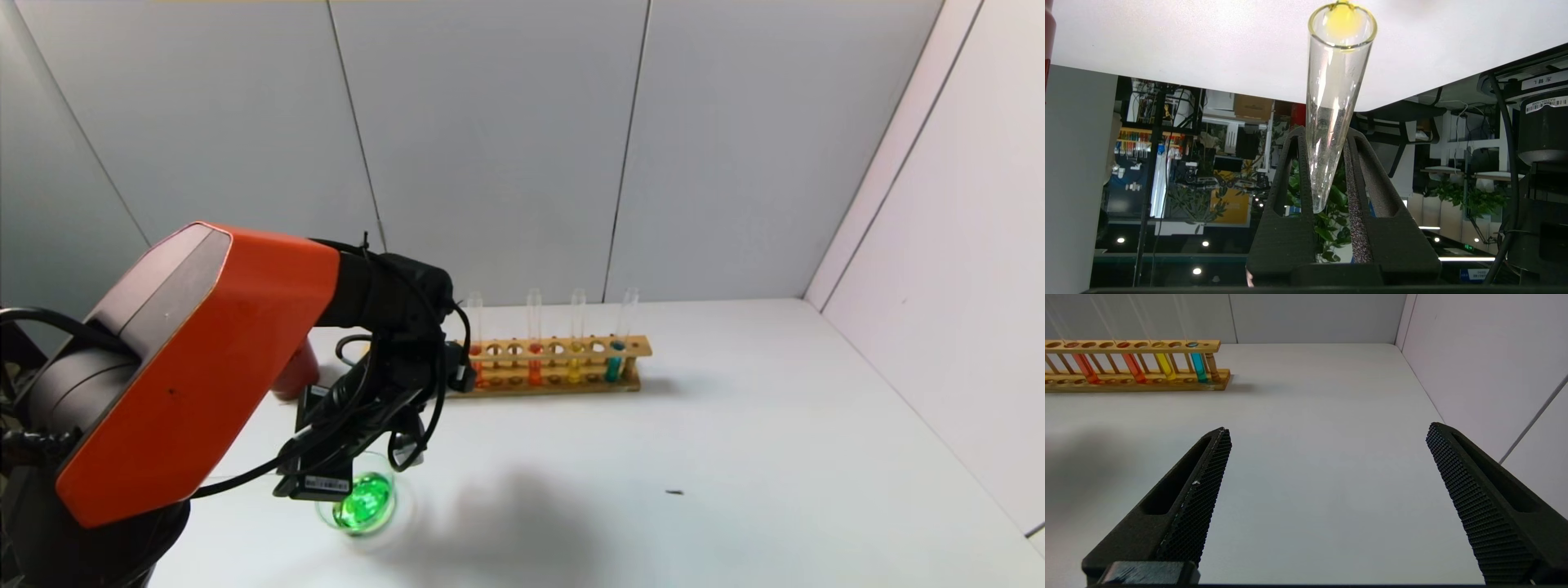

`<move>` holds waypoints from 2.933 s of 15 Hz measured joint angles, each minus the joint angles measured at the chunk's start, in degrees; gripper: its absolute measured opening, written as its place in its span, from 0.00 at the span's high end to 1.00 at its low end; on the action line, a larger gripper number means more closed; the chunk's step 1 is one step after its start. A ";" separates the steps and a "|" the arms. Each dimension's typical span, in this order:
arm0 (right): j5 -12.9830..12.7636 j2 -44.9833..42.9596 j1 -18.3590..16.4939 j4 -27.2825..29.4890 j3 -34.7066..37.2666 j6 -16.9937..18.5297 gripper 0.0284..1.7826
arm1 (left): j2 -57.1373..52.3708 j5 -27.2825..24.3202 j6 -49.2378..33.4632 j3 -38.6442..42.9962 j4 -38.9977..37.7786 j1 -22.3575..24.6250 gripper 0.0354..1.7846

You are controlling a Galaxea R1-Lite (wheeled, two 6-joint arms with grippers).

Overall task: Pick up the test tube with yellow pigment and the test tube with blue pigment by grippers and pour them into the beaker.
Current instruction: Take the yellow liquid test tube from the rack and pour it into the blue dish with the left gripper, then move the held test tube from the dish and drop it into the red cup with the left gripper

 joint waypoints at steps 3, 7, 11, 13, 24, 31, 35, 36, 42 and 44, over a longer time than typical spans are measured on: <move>0.00 0.00 0.00 -0.02 0.00 0.00 0.02 | 0.00 -0.02 0.10 -0.22 0.07 -0.09 0.86; 0.00 0.00 0.00 -0.02 0.00 0.00 0.02 | -0.52 -0.04 -0.06 -0.71 0.02 -0.09 0.86; 0.02 0.00 0.00 0.00 0.00 0.00 0.02 | -4.50 -1.27 -2.96 -0.68 -1.13 -0.02 0.86; 0.02 0.00 0.00 -0.02 0.00 0.00 0.02 | -7.67 -2.51 -6.73 -0.74 -2.74 -0.05 0.86; 0.00 0.00 0.00 0.00 0.00 -0.02 0.02 | -26.97 -7.31 -20.68 3.84 -22.16 6.75 0.86; 0.02 0.00 0.00 0.00 0.00 0.00 0.02 | -30.87 -12.91 -26.08 10.95 -52.13 21.42 0.86; 0.00 0.00 0.00 0.00 0.00 0.00 0.02 | -26.60 -13.73 -29.54 11.51 -65.50 27.21 0.86; 0.00 0.00 0.00 0.00 0.00 0.00 0.02 | -25.00 -13.84 -30.10 11.51 -68.19 28.32 0.86; 0.00 0.00 0.00 -0.02 0.00 0.00 0.02 | -18.30 -14.12 -33.01 13.92 -80.43 31.06 0.86; 0.00 0.00 0.00 -0.02 0.00 0.00 0.02 | -17.31 -13.79 -33.01 15.82 -84.93 31.07 0.86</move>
